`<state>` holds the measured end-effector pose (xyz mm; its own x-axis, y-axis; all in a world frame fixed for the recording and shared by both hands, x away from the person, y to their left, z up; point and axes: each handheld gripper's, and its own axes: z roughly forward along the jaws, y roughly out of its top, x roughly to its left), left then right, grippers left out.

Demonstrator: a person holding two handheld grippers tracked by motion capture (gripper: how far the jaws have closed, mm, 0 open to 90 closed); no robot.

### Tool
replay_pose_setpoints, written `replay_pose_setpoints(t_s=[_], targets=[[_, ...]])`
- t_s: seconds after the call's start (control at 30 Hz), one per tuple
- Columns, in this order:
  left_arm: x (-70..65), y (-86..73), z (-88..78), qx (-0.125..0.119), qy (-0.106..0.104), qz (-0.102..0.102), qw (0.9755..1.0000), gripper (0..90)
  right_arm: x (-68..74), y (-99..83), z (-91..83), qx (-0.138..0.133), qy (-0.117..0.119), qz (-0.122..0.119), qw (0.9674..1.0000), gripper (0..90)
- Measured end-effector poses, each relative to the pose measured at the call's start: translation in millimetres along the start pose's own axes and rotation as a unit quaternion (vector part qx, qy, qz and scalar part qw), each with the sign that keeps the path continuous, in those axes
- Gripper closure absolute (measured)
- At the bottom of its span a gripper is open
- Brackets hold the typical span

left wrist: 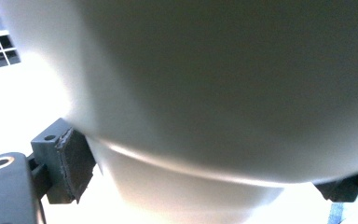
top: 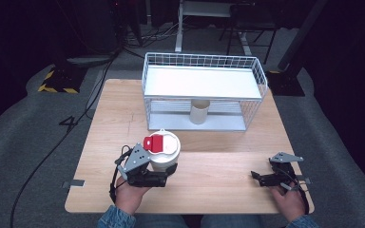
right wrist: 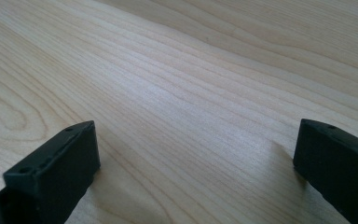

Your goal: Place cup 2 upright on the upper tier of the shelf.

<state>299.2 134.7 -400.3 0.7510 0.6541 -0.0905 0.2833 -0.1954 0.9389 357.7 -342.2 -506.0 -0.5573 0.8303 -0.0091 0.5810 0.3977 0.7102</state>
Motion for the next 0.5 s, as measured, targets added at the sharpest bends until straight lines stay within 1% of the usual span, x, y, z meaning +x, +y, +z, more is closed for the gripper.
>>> replay_pose_setpoints(t_s=[0.13, 0.17, 0.2, 0.27, 0.3, 0.33, 0.43, 0.5], targets=[[-0.6, 9.1, 0.5, 0.004, -0.004, 0.002, 1.0, 10.8, 0.0, 0.0, 0.0, 0.0, 0.0, 0.0, 1.0, 0.5], [-1.2, 11.5, 0.9, 0.003, -0.005, -0.001, 1.0, 10.9, 0.0, 0.0, 0.0, 0.0, 0.0, 0.0, 1.0, 0.6], [-0.8, 14.8, 1.1, 0.003, -0.005, 0.005, 1.0, 10.9, 0.0, 0.0, 0.0, 0.0, 0.0, 0.0, 1.0, 0.6], [-0.6, 20.2, 1.5, 0.003, -0.006, 0.009, 0.9999, 10.8, -0.1, -0.1, -0.1, 0.0, 0.0, -0.001, 1.0, 0.6], [-0.6, 20.2, 1.5, 0.003, -0.006, 0.009, 0.9999, 10.8, -0.1, -0.1, -0.1, 0.0, 0.0, -0.001, 1.0, 0.6], [0.2, 25.6, 2.3, 0.004, -0.008, 0.011, 0.9999, 10.9, -0.1, -0.1, -0.1, 0.0, 0.0, -0.001, 1.0, 0.6], [2.0, 33.8, 3.4, 0.004, -0.01, 0.015, 0.9998, 10.9, -0.1, -0.1, -0.1, 0.0, 0.0, -0.001, 1.0, 0.6], [3.7, 37.9, 4.6, 0.003, -0.013, 0.012, 0.9998, 10.9, -0.1, -0.1, -0.1, 0.0, 0.0, -0.001, 1.0, 0.6]])
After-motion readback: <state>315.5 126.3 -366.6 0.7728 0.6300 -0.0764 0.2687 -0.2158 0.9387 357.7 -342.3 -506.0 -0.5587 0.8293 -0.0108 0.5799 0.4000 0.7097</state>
